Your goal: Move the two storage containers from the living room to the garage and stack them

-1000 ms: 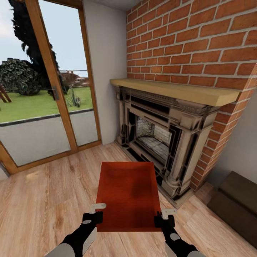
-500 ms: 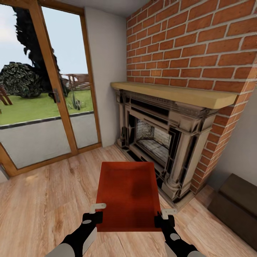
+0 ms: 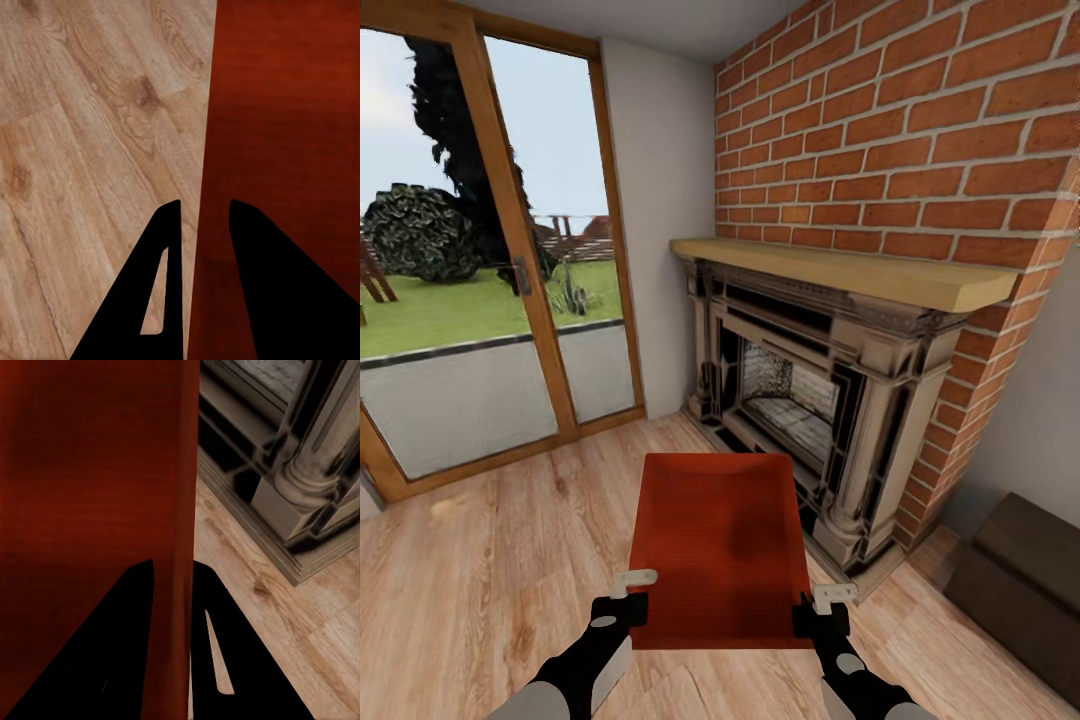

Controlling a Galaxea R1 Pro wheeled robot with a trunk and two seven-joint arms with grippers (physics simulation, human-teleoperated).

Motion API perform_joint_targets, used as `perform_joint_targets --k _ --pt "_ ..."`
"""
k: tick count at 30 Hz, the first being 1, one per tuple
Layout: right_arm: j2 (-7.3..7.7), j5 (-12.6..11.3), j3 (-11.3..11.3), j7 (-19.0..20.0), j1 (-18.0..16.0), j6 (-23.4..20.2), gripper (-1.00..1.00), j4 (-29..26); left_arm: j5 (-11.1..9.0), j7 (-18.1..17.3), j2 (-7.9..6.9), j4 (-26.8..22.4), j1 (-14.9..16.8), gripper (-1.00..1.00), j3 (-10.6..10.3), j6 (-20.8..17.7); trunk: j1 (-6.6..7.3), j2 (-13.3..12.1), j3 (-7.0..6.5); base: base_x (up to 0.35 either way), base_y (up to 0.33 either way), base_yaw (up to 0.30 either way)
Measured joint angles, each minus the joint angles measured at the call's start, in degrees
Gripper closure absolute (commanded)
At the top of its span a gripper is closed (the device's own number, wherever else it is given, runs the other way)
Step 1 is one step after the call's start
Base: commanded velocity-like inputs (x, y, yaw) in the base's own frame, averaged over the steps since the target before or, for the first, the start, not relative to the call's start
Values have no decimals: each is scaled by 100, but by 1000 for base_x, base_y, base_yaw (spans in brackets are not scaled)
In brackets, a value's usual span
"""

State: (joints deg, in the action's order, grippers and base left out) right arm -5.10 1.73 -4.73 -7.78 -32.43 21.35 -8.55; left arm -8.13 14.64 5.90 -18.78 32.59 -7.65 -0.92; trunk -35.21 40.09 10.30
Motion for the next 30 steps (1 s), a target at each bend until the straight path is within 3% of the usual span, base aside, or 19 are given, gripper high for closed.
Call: perform_joint_targets --k 30 --pt "-2 -3 6 -4 -1 20 100 4 -1 1 0 -8 -1 100 -4 5 0 0 -272 0 0 0"
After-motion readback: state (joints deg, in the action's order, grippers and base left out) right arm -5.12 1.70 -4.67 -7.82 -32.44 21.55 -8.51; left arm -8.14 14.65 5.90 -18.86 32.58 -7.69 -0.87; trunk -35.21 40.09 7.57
